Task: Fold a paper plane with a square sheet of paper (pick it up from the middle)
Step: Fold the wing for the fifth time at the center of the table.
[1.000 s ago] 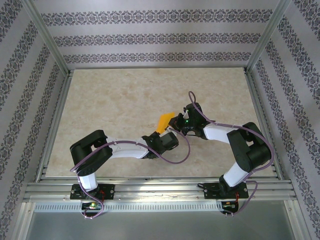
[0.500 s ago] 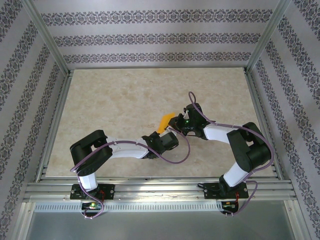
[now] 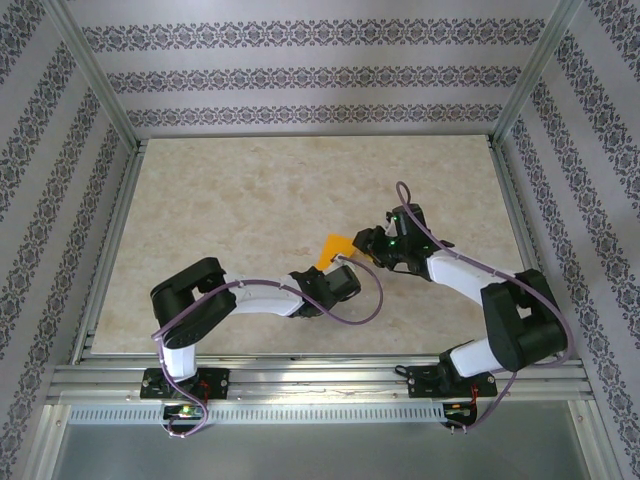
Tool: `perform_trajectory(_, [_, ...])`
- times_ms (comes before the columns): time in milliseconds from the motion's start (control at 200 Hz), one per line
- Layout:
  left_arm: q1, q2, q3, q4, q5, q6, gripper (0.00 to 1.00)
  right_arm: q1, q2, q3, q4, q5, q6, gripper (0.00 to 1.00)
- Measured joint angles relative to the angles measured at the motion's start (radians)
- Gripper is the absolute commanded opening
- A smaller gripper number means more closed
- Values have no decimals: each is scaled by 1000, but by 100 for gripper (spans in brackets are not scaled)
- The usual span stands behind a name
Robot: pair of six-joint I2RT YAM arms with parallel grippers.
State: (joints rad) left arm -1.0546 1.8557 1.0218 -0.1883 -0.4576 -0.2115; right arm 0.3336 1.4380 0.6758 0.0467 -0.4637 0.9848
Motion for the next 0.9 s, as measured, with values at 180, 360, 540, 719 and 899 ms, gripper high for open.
perform_trajectory(180, [3,2,2,-1,32,-39,3,-44,-73,-32,-68,29,-42,48])
perform_trajectory(360, [36,-2,-3,12,123,-87,3,-55,-138,-39,-91,52,-77,51])
perform_trajectory(540, [107,-52,-66,83,262,-153,1,-55,-225,-47,-124,111,-115,54])
perform_trajectory(719, [201,-101,-144,188,453,-227,0,-55,-332,-49,-150,185,-167,60])
perform_trajectory(899, [313,-111,-213,320,690,-322,0,-55,-389,-45,-205,243,-252,76])
